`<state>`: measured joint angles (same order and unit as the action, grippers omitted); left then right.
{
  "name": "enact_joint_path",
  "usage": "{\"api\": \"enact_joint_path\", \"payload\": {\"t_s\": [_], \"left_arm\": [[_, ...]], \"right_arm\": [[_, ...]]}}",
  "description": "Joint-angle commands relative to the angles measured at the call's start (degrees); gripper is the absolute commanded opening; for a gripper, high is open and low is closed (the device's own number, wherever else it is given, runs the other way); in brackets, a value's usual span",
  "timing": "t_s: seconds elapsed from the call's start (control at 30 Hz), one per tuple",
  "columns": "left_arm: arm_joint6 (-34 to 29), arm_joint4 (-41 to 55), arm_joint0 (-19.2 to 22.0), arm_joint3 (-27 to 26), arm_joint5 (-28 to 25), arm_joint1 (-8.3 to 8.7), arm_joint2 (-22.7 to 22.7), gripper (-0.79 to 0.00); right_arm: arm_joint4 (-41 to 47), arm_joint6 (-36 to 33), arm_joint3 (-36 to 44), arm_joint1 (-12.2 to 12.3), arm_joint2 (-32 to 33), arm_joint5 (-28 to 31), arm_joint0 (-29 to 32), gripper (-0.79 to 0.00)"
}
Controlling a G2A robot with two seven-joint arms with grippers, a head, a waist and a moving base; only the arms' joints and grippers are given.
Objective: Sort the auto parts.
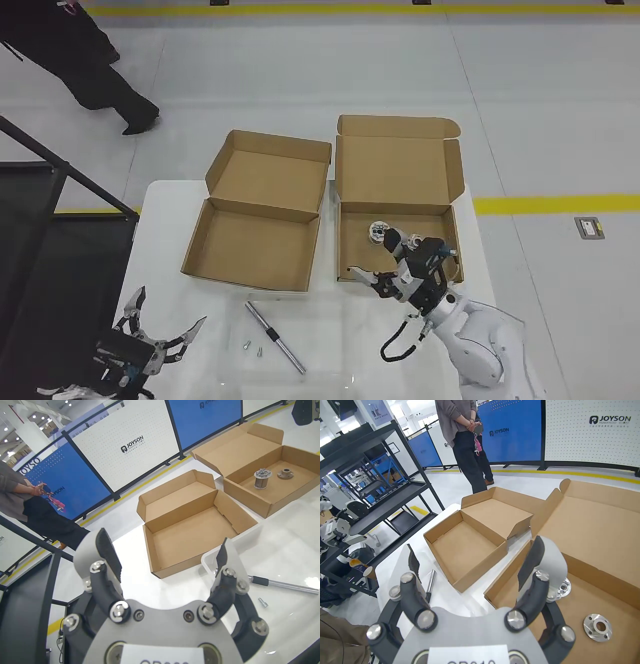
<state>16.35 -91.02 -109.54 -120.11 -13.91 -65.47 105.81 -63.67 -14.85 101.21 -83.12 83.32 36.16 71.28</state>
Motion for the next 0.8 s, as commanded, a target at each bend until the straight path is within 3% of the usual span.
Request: {"api": "enact_joint_path", "payload": {"t_s": [0.0,0.17,0.4,0.57,0.77], "left_arm": [[0.0,0.0,0.0,0.0,0.0,0.0,0.0,0.0],[-0.21,-0.38,0.0,0.17,-0.05,0.01,-0.12,0.0],[-4.05,-20.43,2.89,-4.61,-6.64,1.24,-1.26,0.0],[-4.93,-29.44,6.6,-7.28,-16.38,2.59,2.19,0.0],[1.48,-44.17,13.16,-7.63,-31.53,5.14,0.1,0.0]], "right_arm": [[0.0,0.0,0.0,0.0,0.0,0.02,0.0,0.0],[0.0,0.0,0.0,0.0,0.0,0.02,0.0,0.0],[0.0,0.0,0.0,0.0,0.0,0.02,0.0,0.0],[0.0,0.0,0.0,0.0,0.0,0.02,0.0,0.0],[-3.19,1.52,2.69,0.6,1.22,0.74,2.73,0.0]]}}
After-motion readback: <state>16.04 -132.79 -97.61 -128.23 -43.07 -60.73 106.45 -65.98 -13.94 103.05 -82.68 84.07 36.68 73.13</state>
